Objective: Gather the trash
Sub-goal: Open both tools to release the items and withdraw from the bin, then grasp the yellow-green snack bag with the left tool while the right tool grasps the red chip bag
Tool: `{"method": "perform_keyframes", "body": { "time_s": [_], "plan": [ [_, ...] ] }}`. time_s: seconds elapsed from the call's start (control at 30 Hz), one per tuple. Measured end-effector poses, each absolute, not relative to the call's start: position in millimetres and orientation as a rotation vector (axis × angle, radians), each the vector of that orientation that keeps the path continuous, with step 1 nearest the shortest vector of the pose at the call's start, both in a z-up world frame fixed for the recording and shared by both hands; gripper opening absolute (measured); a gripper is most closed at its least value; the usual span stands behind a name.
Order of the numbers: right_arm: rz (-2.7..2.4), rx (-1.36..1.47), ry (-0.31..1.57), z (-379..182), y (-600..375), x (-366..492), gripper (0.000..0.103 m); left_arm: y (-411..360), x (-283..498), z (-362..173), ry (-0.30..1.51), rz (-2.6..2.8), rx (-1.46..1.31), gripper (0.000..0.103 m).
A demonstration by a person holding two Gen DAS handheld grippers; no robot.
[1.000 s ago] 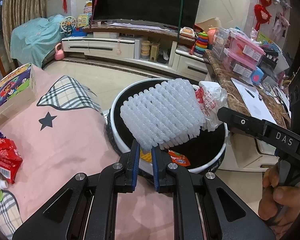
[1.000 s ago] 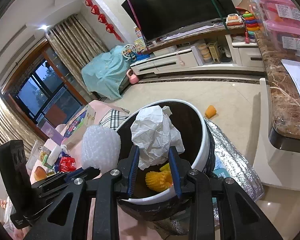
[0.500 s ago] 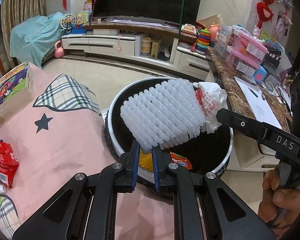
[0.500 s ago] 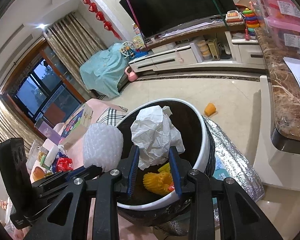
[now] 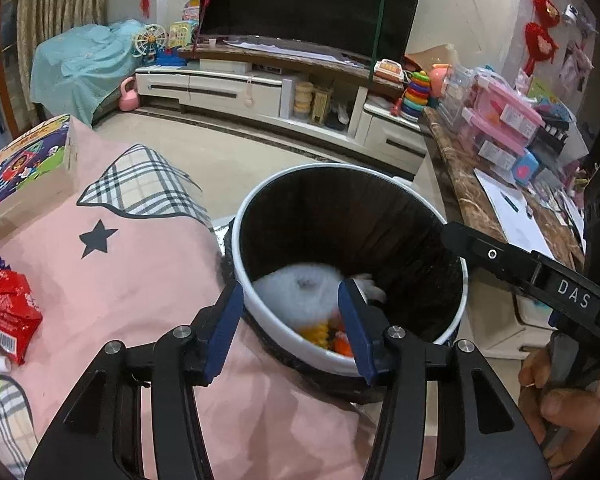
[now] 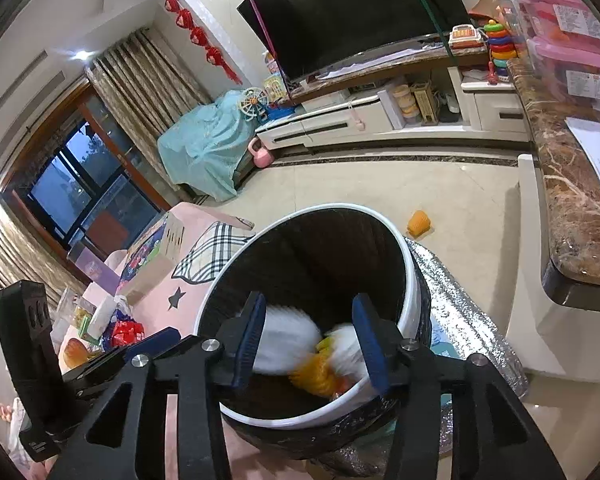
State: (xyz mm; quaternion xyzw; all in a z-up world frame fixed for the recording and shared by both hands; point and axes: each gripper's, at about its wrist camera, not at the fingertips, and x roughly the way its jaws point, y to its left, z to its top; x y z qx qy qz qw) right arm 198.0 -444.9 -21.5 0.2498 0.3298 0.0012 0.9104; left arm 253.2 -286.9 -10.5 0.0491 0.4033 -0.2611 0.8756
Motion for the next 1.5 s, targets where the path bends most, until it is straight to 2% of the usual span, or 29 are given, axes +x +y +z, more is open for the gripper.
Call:
{"method": "perform_keyframes", "body": {
  "time_s": [0.03,0.17,0.2,0.33,0.73,0.8,0.87,1.13,1.33,1.5],
  "plan": [
    [0.004,0.516,0.677,-21,-444,197,0.049,-284,251,-11,0.839,-0.543,0.1,0.052],
    [0.008,0.509,0.657,-16,-438,191,0.065,-266,242,-13,0.839,-0.522,0.07,0.055],
    [0.012,0.503,0.651,-15,-434,189,0.067,-262,240,-14,0.84,-0.513,0.061,0.055],
    [0.044,0.486,0.65,-13,-418,186,0.067,-233,228,-19,0.841,-0.474,0.011,0.055],
    [0.156,0.438,0.676,-14,-355,181,0.078,-145,199,-33,0.853,-0.339,-0.099,0.058],
    [0.17,0.422,0.681,-13,-344,181,0.09,-130,194,-34,0.85,-0.318,-0.124,0.058],
    [0.187,0.411,0.679,-12,-333,181,0.097,-116,190,-35,0.85,-0.299,-0.145,0.06],
    [0.272,0.376,0.725,-22,-284,185,0.098,-66,179,-44,0.856,-0.211,-0.201,0.062],
    [0.322,0.368,0.765,-36,-255,190,0.098,-31,174,-49,0.856,-0.144,-0.228,0.069],
    [0.351,0.341,0.783,-42,-232,196,0.098,-2,172,-54,0.864,-0.091,-0.275,0.071]
  ]
}}
